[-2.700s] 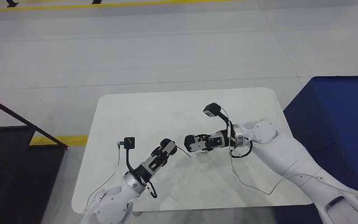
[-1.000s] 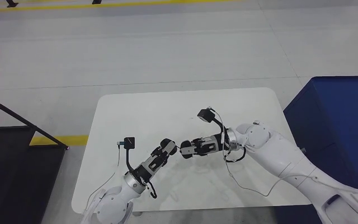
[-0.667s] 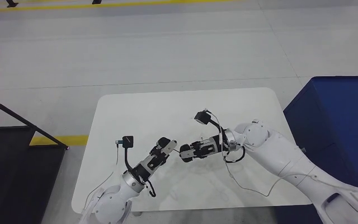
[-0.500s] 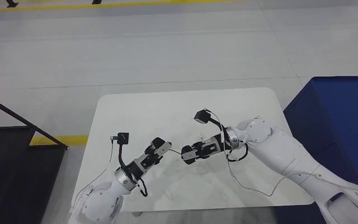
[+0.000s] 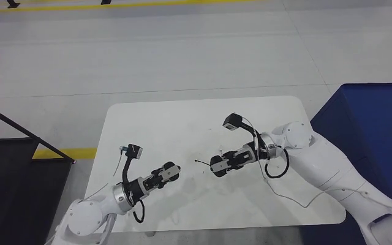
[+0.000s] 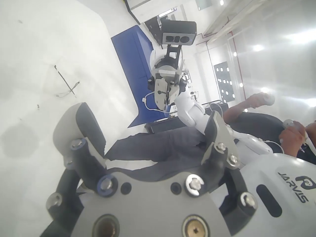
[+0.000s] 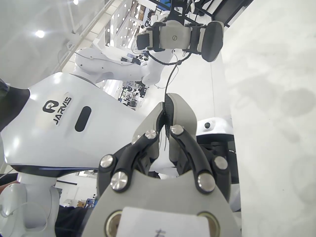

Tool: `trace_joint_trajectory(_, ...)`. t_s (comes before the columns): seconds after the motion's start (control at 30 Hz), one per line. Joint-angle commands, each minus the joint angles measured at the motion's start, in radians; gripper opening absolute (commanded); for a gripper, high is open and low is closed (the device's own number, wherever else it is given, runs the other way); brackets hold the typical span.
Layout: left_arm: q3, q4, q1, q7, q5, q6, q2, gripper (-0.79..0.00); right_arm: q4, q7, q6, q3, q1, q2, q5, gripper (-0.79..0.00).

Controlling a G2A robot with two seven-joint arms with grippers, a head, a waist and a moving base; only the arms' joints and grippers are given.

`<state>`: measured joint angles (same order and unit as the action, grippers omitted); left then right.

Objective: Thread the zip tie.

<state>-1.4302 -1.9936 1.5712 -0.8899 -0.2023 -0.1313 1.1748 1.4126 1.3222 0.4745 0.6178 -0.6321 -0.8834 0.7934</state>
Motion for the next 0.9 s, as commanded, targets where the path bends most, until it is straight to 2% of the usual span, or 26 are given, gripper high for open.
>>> trace_joint_trajectory(0.0,-0.001,0.009,-0.020,-0.076,-0.125,0.063,-0.003,0.000,0.019,-0.014,-0.006,0.005,-0.012,-0.001,-0.017,-0.785)
trace_joint_trajectory(0.03,-0.001,0.016,-0.027,-0.098,-0.139,0.085,-0.005,-0.003,0.024,-0.010,-0.008,0.010,-0.016,-0.001,-0.019,-0.785)
trace_joint_trajectory(0.17,0.005,0.037,-0.052,-0.164,-0.220,0.152,-0.009,-0.259,0.042,0.029,-0.016,0.027,-0.032,0.000,-0.024,-0.785)
trace_joint_trajectory(0.2,0.006,0.043,-0.056,-0.172,-0.240,0.165,-0.010,-0.351,0.047,0.038,-0.017,0.030,-0.038,-0.001,-0.023,-0.785)
trace_joint_trajectory(0.23,0.006,0.047,-0.062,-0.175,-0.255,0.176,-0.010,-0.397,0.051,0.045,-0.022,0.032,-0.042,-0.001,-0.020,-0.785)
trace_joint_trajectory(0.3,0.009,0.057,-0.074,-0.175,-0.260,0.187,-0.012,-0.431,0.062,0.052,-0.028,0.036,-0.048,-0.003,-0.030,-0.785)
trace_joint_trajectory(0.6,0.043,0.092,-0.103,-0.186,-0.257,0.205,-0.018,-0.449,0.084,0.070,-0.047,0.062,-0.071,-0.009,-0.044,-0.785)
trace_joint_trajectory(0.87,0.047,0.088,-0.105,-0.184,-0.258,0.196,-0.025,-0.616,0.085,0.079,-0.056,0.083,-0.085,-0.017,-0.051,-0.785)
